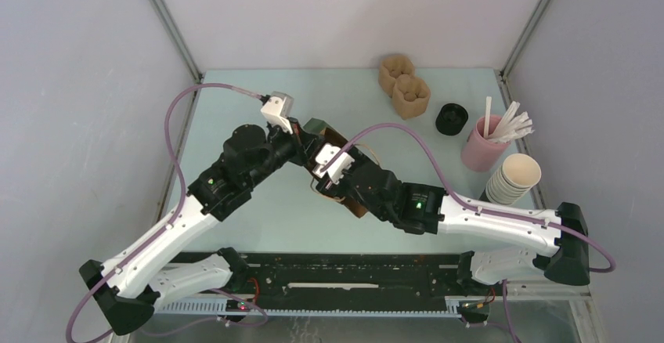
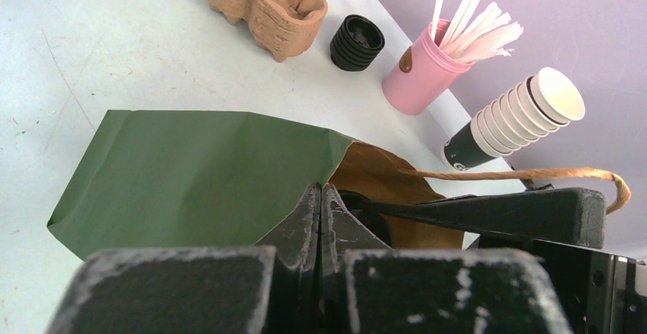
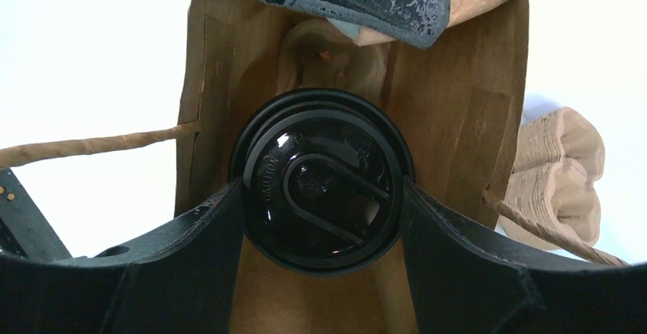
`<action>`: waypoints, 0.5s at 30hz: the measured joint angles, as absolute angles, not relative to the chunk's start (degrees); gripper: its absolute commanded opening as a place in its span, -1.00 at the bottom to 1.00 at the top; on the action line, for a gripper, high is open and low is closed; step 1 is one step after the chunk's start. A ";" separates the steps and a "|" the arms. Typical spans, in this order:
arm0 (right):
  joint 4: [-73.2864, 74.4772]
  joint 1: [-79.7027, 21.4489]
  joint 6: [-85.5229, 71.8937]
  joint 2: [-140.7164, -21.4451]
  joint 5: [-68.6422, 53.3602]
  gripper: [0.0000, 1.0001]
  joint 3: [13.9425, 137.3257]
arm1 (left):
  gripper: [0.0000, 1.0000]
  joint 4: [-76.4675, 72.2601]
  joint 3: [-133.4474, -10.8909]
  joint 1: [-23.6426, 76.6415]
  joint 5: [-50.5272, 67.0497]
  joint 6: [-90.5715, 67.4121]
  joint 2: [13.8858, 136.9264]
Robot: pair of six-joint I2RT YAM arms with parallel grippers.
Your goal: Pack the takeout coffee
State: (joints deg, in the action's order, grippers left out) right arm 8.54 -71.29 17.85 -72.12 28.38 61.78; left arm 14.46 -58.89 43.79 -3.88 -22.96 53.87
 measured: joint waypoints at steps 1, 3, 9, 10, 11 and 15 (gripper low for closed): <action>8.82 -71.24 17.61 -72.12 28.42 -0.66 61.78 | -1.00 14.46 -58.89 43.79 -3.88 -22.94 53.84; 9.26 -70.96 17.08 -72.12 28.40 -0.67 61.80 | -1.00 14.46 -58.89 43.79 -3.90 -22.92 53.84; 9.74 -67.92 14.37 -71.99 26.13 -0.68 60.69 | -1.00 14.59 -58.87 43.75 -4.36 -22.81 53.63; 9.72 -67.59 14.09 -71.88 25.78 -0.68 60.16 | -1.00 14.68 -58.83 43.75 -4.38 -22.65 53.52; 9.78 -67.31 13.91 -71.77 25.34 -0.67 59.64 | -1.00 14.81 -58.81 43.75 -4.40 -22.57 53.41; 9.91 -66.57 13.54 -69.73 21.71 -0.66 58.63 | -1.00 15.46 -58.81 43.70 -4.58 -22.46 53.01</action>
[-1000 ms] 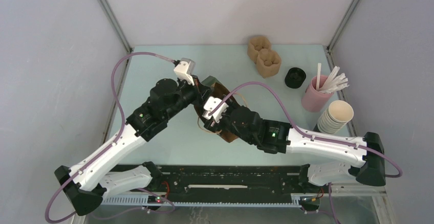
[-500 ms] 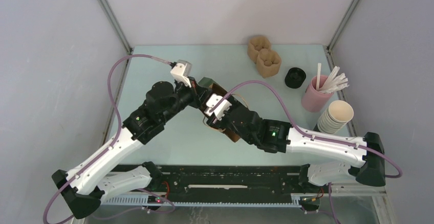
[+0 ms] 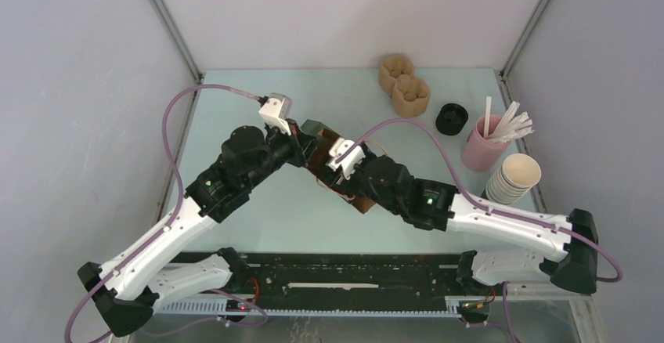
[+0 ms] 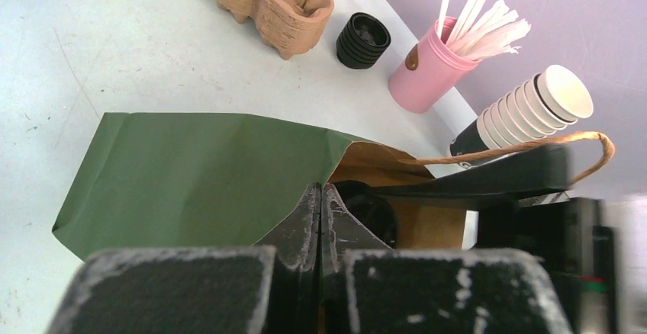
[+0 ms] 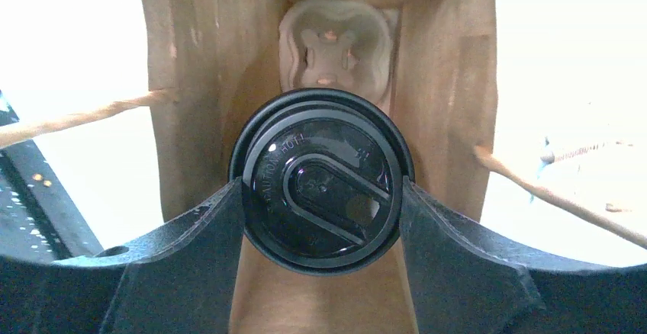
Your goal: Pack the takeout coffee
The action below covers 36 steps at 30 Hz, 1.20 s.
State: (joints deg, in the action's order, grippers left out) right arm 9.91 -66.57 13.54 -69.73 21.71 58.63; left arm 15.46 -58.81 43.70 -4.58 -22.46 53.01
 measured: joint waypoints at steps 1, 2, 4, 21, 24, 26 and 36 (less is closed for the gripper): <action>9.87 -66.50 13.52 -68.90 20.88 -0.66 58.63 | -1.00 15.66 -58.81 43.70 -4.80 -22.46 52.97; 9.76 -66.50 13.39 -67.92 20.21 -0.67 58.65 | -1.00 15.81 -58.81 43.68 -4.99 -22.46 52.97; 9.54 -66.54 12.93 -66.26 19.33 -0.68 58.70 | -1.00 16.12 -58.83 43.62 -5.41 -22.46 53.10; 6.33 -62.06 11.73 -74.32 18.15 -0.71 65.10 | -1.00 16.84 -58.83 43.33 -4.25 -22.17 53.98; 6.42 -61.63 12.69 -75.24 16.95 -0.70 65.10 | -1.00 17.26 -58.83 43.33 -4.14 -21.69 53.98; 6.57 -61.65 13.61 -75.50 15.86 -0.70 65.10 | -1.00 17.30 -58.83 43.33 -4.03 -21.26 53.98; 7.64 -60.93 18.04 -74.41 9.56 -0.67 63.16 | -1.00 17.39 -58.94 43.33 -3.84 -18.35 54.02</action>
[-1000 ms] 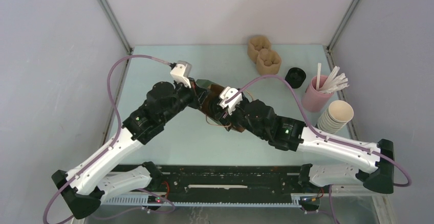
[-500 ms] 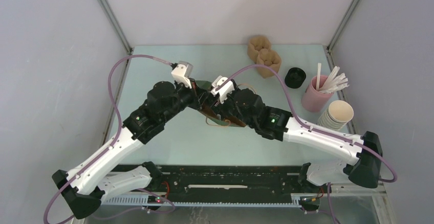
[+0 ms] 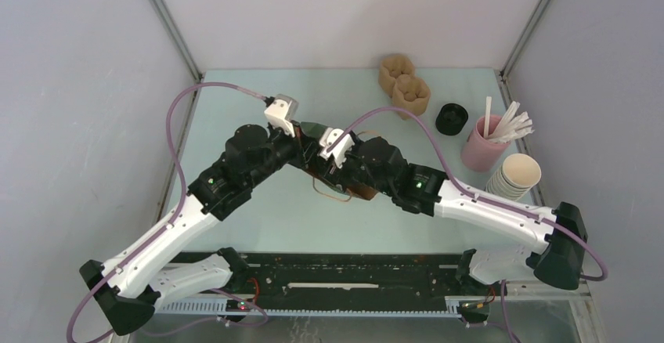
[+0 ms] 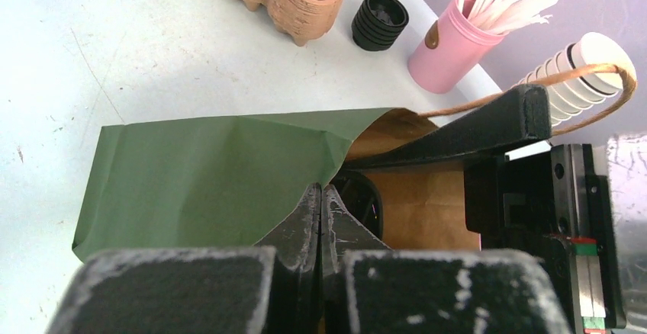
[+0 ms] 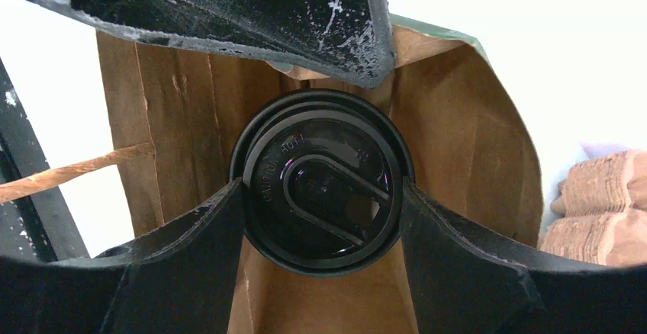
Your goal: Pack the takeout coffee
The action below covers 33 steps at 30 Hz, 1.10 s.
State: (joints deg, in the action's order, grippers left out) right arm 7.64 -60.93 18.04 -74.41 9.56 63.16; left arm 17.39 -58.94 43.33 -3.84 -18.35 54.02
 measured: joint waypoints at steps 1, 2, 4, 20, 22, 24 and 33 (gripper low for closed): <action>7.94 -60.64 18.50 -74.22 8.75 -0.67 63.02 | -1.00 17.34 -58.94 43.33 -3.81 -17.96 54.06; 8.16 -60.42 19.16 -74.04 8.12 -0.67 63.02 | -1.00 17.39 -58.94 43.33 -3.81 -17.80 54.11; 8.38 -60.20 20.03 -73.58 7.27 -0.65 63.00 | -1.00 17.41 -58.94 43.33 -3.77 -17.43 54.28; 7.31 -58.89 26.52 -75.20 3.42 -0.60 64.23 | -1.00 18.63 -59.31 43.33 -1.50 -14.92 55.53; 7.49 -58.41 28.36 -75.88 2.37 -0.60 64.23 | -1.00 19.35 -60.25 43.33 -0.95 -14.24 55.92; 7.64 -57.98 29.87 -76.05 1.30 -0.59 64.23 | -1.00 19.68 -61.06 43.33 -0.56 -13.58 56.21; 9.54 -57.54 35.64 -75.90 -3.25 -0.54 64.90 | -1.00 20.73 -61.60 43.33 0.89 -12.40 56.25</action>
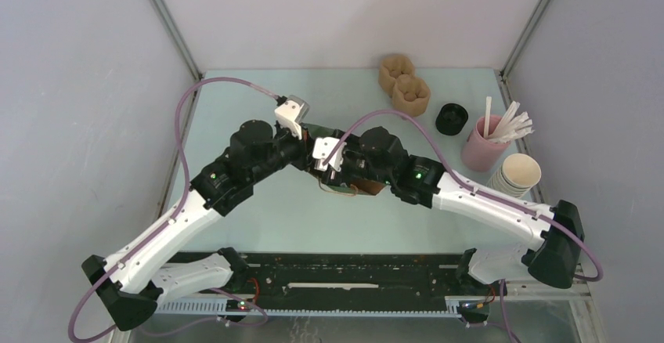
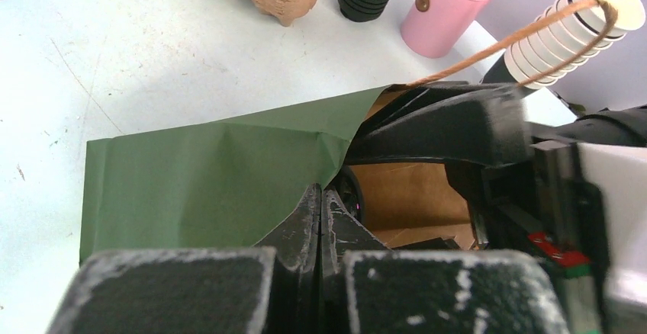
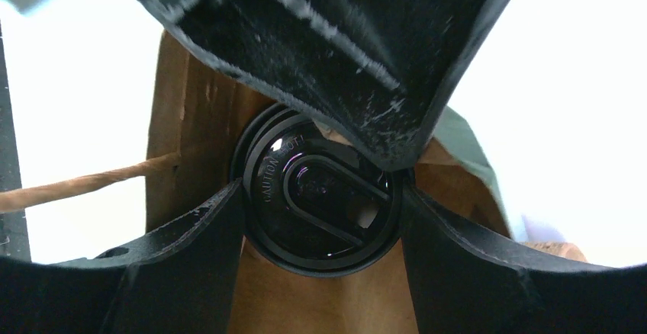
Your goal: Pack the takeout coffee
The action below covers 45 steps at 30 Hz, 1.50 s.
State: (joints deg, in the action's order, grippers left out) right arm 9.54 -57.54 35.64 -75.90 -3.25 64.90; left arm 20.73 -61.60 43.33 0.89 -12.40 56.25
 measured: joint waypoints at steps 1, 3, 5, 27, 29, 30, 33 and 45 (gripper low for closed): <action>10.22 -57.69 35.88 -75.90 -3.57 -0.54 65.67 | -1.00 20.75 -61.60 43.33 0.91 -12.38 56.25; 10.90 -57.89 35.83 -75.90 -4.34 -0.54 67.55 | -1.00 20.78 -61.63 43.33 0.89 -12.34 56.27; 11.29 -57.87 35.73 -75.90 -4.67 -0.54 68.95 | -1.00 20.51 -61.63 43.33 0.89 -12.08 56.27; 14.90 -58.41 35.42 -77.28 -4.12 -0.51 67.64 | -1.00 20.40 -61.67 43.33 0.67 -10.44 56.99; 15.20 -59.27 34.46 -77.38 -3.70 -0.51 67.46 | -1.00 19.90 -61.67 43.33 0.64 -10.44 56.99; 15.35 -59.55 34.04 -77.43 -3.66 -0.51 67.37 | -1.00 19.68 -61.69 43.33 0.64 -10.41 57.04; 15.53 -60.36 32.58 -77.65 -3.07 -0.51 67.22 | -1.00 19.29 -62.11 43.33 0.64 -10.00 57.71; 14.76 -60.58 31.57 -79.11 5.43 -0.51 67.22 | -1.00 18.44 -62.41 42.19 -0.03 -8.95 58.57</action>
